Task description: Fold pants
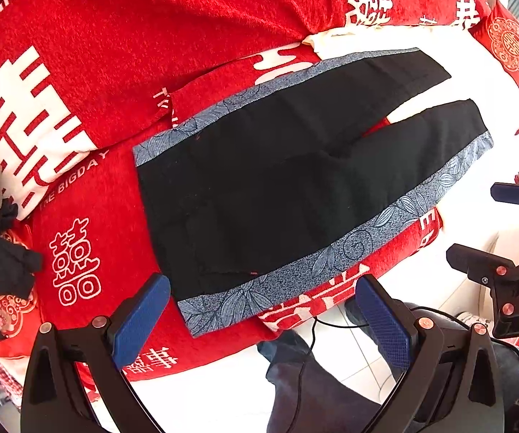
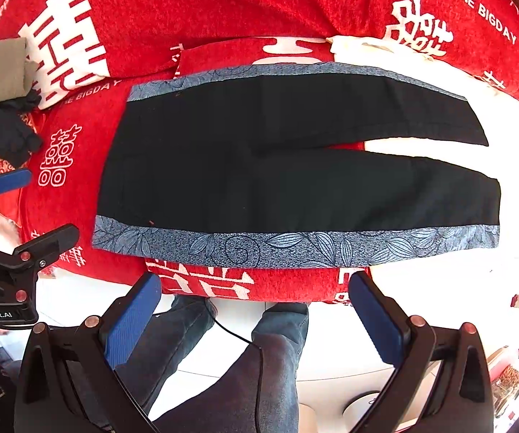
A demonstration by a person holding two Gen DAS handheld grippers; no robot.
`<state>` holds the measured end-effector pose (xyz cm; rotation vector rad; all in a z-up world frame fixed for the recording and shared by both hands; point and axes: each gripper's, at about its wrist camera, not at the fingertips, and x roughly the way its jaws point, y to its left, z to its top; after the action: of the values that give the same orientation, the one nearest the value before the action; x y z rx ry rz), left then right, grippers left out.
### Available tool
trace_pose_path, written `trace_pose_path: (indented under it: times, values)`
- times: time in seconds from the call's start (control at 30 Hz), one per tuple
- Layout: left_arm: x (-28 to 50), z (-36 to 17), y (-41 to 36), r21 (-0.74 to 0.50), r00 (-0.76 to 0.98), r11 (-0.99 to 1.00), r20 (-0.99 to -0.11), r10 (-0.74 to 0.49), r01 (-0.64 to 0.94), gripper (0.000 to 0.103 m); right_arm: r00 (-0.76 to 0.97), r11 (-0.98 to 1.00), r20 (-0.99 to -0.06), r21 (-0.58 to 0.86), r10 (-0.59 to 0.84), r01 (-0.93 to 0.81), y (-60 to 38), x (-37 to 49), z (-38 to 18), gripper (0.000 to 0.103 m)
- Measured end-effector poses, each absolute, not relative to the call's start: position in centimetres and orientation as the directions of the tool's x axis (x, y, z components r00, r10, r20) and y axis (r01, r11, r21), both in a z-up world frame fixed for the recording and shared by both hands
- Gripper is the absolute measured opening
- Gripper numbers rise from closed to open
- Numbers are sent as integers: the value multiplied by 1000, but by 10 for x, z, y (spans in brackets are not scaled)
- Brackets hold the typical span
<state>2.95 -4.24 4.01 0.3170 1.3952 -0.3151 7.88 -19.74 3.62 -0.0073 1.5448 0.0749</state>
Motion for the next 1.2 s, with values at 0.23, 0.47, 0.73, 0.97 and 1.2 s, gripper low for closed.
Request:
trace_pose_path:
  times: [0.23, 0.47, 0.73, 0.97, 1.2]
  values:
    - [29, 41, -43, 34, 150, 917, -988, -28, 398, 103, 30, 997, -999, 39, 41, -59, -197, 78, 39, 103]
    - [31, 43, -40, 44, 160, 919, -987, -21, 392, 103, 32, 997, -999, 34, 36, -63, -197, 78, 40, 103]
    - [30, 45, -37, 42, 164, 924, -986, -23, 381, 103, 29, 998, -999, 43, 44, -52, -197, 78, 40, 103]
    - [31, 45, -36, 30, 164, 930, -986, -33, 366, 103, 31, 997, -999, 37, 40, -70, -196, 79, 41, 103]
    - [33, 49, -21, 25, 191, 957, -981, -33, 290, 103, 50, 998, -998, 43, 45, -49, -202, 79, 44, 103]
